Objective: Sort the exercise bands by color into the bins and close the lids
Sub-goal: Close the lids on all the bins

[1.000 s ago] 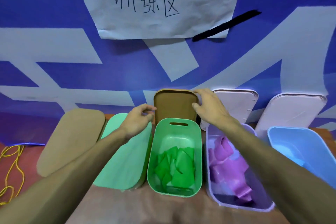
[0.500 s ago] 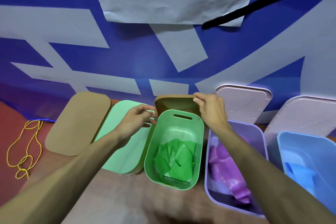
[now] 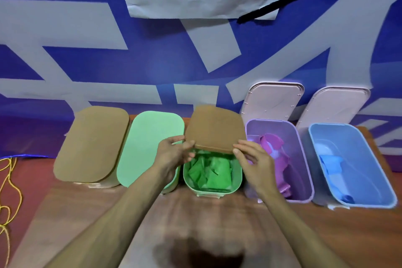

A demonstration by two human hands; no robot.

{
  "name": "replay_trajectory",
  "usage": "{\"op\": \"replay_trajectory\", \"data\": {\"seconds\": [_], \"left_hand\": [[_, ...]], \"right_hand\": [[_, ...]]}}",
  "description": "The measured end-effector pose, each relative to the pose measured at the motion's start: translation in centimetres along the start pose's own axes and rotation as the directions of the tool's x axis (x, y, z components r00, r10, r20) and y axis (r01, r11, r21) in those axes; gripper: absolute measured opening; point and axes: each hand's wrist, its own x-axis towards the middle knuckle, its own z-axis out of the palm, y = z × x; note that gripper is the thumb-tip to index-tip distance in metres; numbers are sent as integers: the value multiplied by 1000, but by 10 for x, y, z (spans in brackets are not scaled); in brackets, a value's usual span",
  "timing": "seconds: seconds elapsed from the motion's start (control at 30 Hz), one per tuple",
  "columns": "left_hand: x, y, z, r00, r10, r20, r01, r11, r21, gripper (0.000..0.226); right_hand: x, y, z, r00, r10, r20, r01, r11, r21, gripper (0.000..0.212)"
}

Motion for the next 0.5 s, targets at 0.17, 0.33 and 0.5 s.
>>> {"op": "replay_trajectory", "data": {"seconds": [0.17, 0.33, 0.5], "left_hand": [[-5, -43, -13, 1000, -16, -18, 18, 990, 139, 36], [-12, -70, -19, 1000, 28, -5, -24, 945, 326, 36], [-16, -85, -18, 990, 133, -45, -96, 873, 478, 37]], "right_hand": [[-31, -4, 12, 985, 149, -90, -152, 988, -22, 9], [-40, 0, 11, 941, 339, 10, -334, 930, -153, 55], [-47, 11, 9, 924, 366, 112, -328, 908, -260, 64]]}}
